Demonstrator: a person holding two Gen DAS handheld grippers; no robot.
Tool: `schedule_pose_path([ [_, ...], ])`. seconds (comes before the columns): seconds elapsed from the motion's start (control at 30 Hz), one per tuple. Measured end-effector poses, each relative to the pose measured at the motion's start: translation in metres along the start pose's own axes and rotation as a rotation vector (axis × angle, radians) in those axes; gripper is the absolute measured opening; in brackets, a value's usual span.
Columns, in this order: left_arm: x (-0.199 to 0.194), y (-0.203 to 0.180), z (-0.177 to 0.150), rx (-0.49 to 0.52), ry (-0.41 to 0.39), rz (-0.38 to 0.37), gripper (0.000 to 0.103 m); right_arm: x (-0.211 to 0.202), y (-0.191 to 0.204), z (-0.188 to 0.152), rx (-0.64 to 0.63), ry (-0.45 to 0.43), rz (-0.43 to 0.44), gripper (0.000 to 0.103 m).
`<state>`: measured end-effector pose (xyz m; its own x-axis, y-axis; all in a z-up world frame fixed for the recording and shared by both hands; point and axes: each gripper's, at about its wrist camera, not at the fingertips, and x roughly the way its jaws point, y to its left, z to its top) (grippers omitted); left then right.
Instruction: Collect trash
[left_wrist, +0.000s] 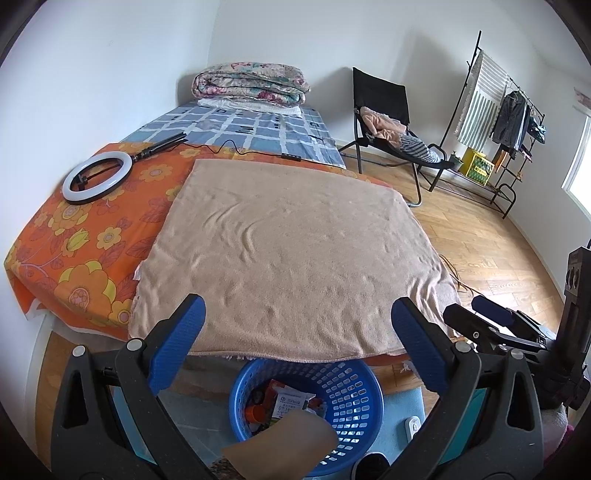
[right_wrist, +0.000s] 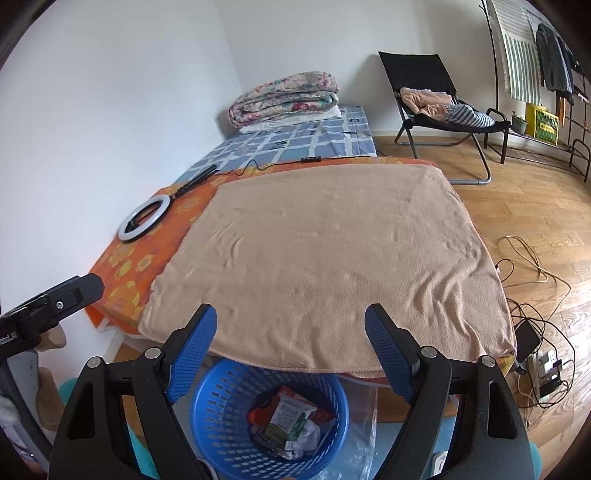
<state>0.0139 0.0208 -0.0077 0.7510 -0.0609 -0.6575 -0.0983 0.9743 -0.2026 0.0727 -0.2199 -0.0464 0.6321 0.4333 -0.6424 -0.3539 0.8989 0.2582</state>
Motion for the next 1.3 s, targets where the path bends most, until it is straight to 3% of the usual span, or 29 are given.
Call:
schedule_pose_path([
  [1.3, 0.0, -0.01, 0.0, 0.014, 0.01, -0.016, 0.102, 0.001, 0.005, -0.009, 0.022, 0.018, 0.01, 0.082],
])
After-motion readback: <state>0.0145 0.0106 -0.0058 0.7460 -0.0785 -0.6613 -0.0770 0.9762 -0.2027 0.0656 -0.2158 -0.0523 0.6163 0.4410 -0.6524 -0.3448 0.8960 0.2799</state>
